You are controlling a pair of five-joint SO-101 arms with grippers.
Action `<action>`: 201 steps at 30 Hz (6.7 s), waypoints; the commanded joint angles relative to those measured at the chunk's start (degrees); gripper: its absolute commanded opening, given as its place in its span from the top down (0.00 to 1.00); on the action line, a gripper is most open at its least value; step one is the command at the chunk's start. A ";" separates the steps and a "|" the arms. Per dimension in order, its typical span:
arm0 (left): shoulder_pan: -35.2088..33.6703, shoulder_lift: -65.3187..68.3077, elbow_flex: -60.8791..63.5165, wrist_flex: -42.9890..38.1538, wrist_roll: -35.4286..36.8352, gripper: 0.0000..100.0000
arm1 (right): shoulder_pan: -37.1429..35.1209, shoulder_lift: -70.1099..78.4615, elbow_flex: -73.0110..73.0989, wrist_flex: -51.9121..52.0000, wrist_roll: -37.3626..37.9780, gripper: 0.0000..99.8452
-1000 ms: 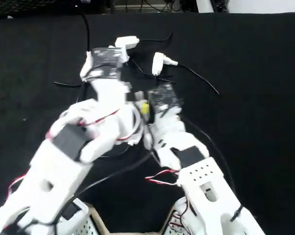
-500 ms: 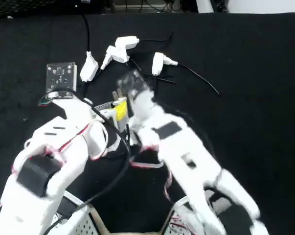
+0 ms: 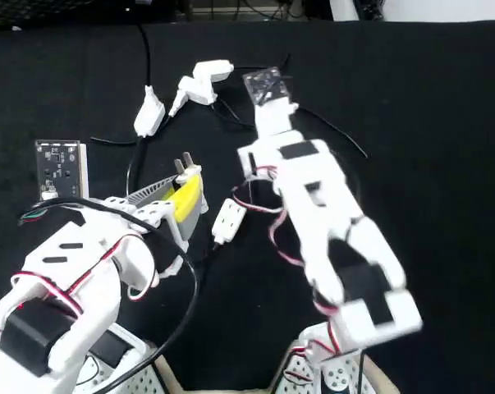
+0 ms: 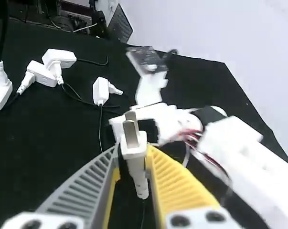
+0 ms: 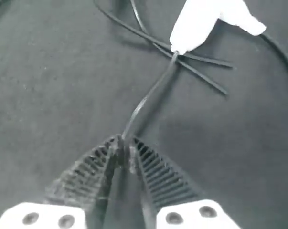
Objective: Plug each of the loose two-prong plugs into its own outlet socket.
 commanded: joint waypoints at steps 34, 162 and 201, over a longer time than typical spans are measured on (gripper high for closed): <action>-18.51 60.84 -24.13 28.04 -29.71 0.97 | 6.77 24.66 -26.86 13.01 -8.88 0.99; -1.80 61.54 -19.30 -0.44 -26.37 0.97 | 24.97 3.91 -22.55 13.19 -18.99 0.99; 14.11 -7.12 19.47 -15.56 -26.46 0.97 | -10.64 -73.10 16.75 20.48 1.49 0.99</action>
